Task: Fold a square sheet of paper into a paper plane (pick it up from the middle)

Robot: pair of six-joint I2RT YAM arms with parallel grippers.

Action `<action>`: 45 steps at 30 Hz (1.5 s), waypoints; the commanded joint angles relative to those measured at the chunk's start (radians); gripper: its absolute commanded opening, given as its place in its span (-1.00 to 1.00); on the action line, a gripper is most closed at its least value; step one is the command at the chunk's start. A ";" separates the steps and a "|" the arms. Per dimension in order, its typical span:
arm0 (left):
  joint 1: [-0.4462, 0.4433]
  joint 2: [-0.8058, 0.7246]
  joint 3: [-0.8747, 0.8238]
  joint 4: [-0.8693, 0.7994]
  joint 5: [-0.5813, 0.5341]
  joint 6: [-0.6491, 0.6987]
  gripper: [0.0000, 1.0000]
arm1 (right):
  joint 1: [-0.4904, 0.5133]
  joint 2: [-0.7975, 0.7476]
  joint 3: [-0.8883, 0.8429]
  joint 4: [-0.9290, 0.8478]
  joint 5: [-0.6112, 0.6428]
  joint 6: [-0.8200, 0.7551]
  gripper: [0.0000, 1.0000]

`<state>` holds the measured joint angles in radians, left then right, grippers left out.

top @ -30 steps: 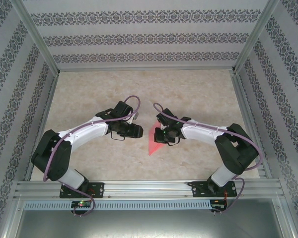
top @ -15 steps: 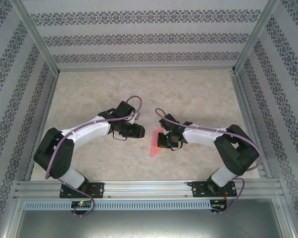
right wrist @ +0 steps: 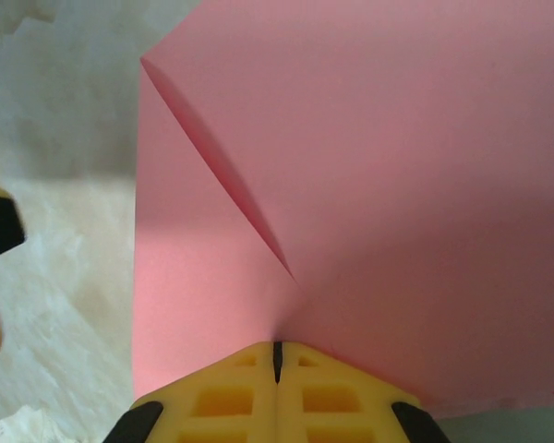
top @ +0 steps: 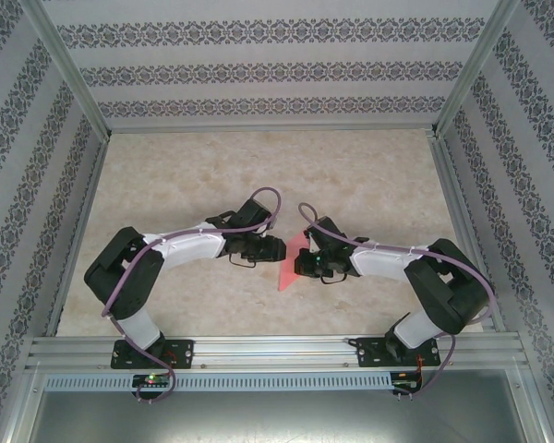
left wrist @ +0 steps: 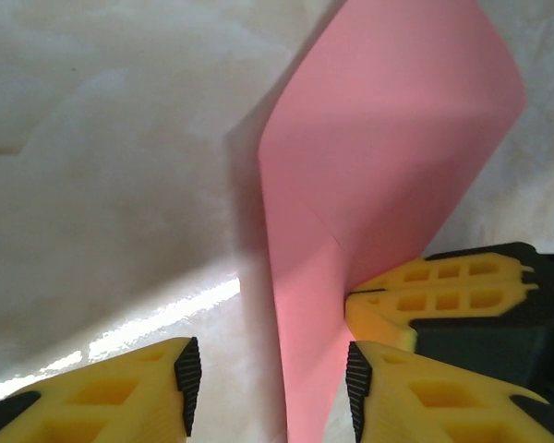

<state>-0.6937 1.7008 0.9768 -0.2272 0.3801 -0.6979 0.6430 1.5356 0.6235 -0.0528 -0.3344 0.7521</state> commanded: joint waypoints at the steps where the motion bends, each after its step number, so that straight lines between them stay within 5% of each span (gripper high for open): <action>1: -0.019 0.014 -0.015 0.078 -0.026 -0.064 -0.07 | -0.013 -0.003 -0.037 -0.002 -0.003 -0.002 -1.00; 21: -0.049 0.117 -0.005 0.223 0.008 -0.101 -0.50 | -0.032 -0.008 -0.066 0.055 -0.029 -0.007 -1.00; 36: -0.071 0.115 0.037 0.108 -0.069 0.013 -0.82 | -0.036 -0.056 -0.056 0.052 -0.028 0.007 -0.93; 45: -0.082 0.137 0.049 0.113 -0.077 0.021 -0.83 | -0.036 -0.129 -0.085 0.078 -0.028 0.072 -0.85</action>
<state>-0.7647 1.8259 1.0012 -0.0837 0.3279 -0.7059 0.6167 1.4120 0.5549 0.0204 -0.3752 0.8017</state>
